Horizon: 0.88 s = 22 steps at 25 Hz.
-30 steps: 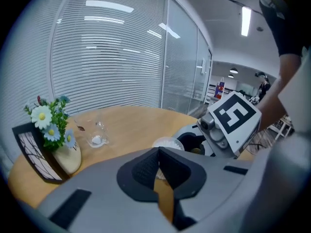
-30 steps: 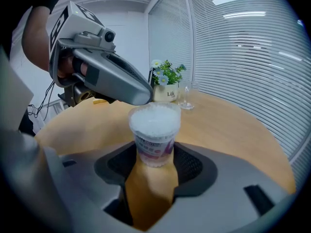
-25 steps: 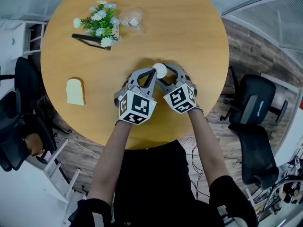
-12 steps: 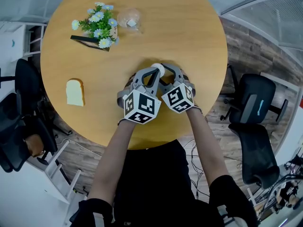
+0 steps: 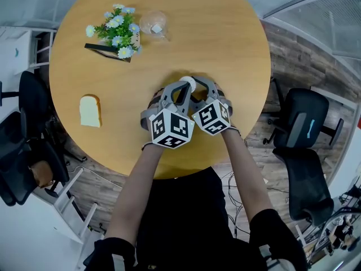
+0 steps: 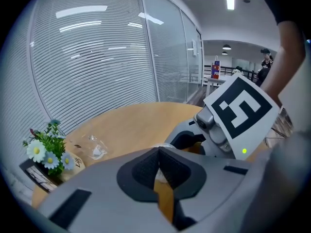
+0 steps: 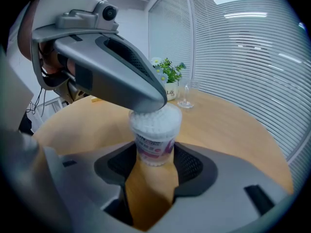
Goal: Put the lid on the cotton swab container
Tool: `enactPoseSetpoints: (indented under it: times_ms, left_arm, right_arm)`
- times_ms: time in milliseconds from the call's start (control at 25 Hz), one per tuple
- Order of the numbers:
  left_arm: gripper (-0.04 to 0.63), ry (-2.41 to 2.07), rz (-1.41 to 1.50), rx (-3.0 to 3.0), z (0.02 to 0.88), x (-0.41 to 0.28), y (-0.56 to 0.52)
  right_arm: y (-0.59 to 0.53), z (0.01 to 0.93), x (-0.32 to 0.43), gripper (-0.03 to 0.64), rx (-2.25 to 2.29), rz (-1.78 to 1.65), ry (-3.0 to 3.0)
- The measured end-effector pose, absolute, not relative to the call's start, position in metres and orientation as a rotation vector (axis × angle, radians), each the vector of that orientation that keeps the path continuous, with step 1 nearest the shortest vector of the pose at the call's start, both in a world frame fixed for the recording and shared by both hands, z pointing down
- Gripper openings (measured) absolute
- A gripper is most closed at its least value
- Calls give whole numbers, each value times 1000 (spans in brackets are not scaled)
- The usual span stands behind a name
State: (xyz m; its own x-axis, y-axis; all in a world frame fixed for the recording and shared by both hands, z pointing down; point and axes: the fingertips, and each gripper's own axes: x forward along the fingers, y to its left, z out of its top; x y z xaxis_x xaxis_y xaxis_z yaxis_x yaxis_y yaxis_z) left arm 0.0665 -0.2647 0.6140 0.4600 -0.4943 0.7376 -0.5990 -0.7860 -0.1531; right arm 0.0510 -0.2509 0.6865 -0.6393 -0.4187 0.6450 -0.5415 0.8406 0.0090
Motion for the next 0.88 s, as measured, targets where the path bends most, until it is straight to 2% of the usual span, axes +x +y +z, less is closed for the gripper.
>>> enactPoseSetpoints:
  times_ms: [880]
  left_arm:
    - [8, -1068, 1102, 2590, 596, 63, -270]
  right_arm:
    - [-249, 690, 51, 273, 696, 258, -2330]
